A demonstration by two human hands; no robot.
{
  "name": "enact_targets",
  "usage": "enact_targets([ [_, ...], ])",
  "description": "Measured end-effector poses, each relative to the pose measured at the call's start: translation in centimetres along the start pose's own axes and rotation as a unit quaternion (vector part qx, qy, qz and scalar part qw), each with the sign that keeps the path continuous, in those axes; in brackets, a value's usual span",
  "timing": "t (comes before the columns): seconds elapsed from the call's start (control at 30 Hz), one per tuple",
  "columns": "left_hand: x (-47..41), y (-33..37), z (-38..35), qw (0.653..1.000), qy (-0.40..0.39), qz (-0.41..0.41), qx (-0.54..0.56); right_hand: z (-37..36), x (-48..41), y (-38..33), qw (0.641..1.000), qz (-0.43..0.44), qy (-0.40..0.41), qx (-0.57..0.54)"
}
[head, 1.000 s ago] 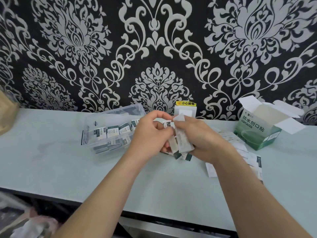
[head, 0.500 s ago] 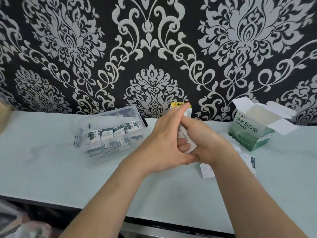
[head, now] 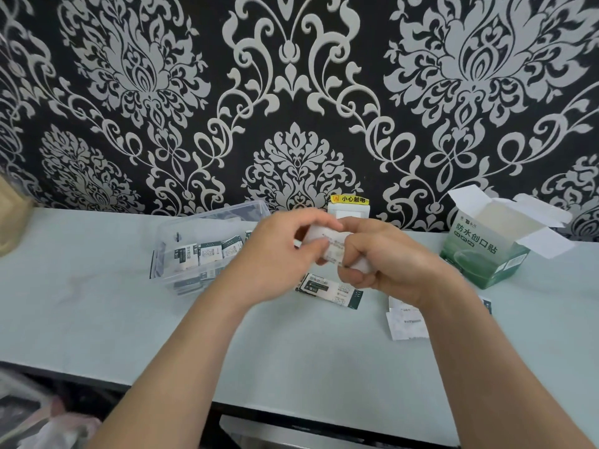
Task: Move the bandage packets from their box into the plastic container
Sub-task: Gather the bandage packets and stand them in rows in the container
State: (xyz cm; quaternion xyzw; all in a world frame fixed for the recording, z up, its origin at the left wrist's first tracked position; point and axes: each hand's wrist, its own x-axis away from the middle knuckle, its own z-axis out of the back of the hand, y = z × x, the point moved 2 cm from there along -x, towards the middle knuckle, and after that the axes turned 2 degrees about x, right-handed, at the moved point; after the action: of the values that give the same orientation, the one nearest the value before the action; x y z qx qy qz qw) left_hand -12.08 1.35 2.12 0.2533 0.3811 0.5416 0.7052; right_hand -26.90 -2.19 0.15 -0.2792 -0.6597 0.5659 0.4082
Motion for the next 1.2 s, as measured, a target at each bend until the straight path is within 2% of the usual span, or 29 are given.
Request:
enact_targets([
  [0.07, 0.0, -0.3, 1.1, 0.998, 0.028, 0.023, 0.046, -0.6, 0.3, -0.3, 1.0, 0.005, -0.025, -0.016],
  [0.13, 0.2, -0.7, 2.3, 0.992, 0.075, 0.048, 0.084, -1.1, 0.4, -0.9, 0.998, 0.049, -0.021, -0.033],
  [0.2, 0.5, -1.3, 3.8, 0.982, 0.125, 0.071, 0.123, -1.6, 0.3, -1.6, 0.992, 0.118, 0.034, -0.016],
  [0.3, 1.0, -2.1, 5.6, 0.974, 0.16, 0.087, 0.135, -2.7, -0.2, -2.5, 0.971, 0.193, 0.135, 0.04],
  [0.43, 1.5, -3.8, 7.5, 0.973, 0.207, 0.087, 0.045, -5.7, -1.6, -2.8, 0.951, 0.236, 0.172, 0.098],
  [0.57, 2.4, -6.5, 9.7, 0.961, 0.253, 0.098, -0.053, -8.1, -4.0, -3.1, 0.912, 0.273, 0.229, 0.202],
  [0.63, 2.9, -7.8, 10.3, 0.96, 0.208, 0.116, -0.147, -8.9, -5.0, -3.3, 0.89, 0.276, 0.249, 0.262],
  [0.7, 3.1, -8.7, 10.2, 0.957, 0.124, 0.113, -0.235, -9.4, -5.9, -3.4, 0.865, 0.272, 0.245, 0.342],
  [0.87, 2.9, -10.0, 9.6, 0.933, 0.014, 0.08, -0.35, -11.5, -8.4, -2.8, 0.812, 0.214, 0.176, 0.514],
  [1.03, 2.7, -10.4, 9.3, 0.912, -0.043, 0.11, -0.394, -12.2, -10.0, -2.9, 0.773, 0.159, 0.097, 0.606],
  [1.2, 2.5, -10.4, 9.3, 0.903, -0.044, 0.119, -0.412, -12.6, -10.4, -3.9, 0.733, 0.137, 0.025, 0.666],
])
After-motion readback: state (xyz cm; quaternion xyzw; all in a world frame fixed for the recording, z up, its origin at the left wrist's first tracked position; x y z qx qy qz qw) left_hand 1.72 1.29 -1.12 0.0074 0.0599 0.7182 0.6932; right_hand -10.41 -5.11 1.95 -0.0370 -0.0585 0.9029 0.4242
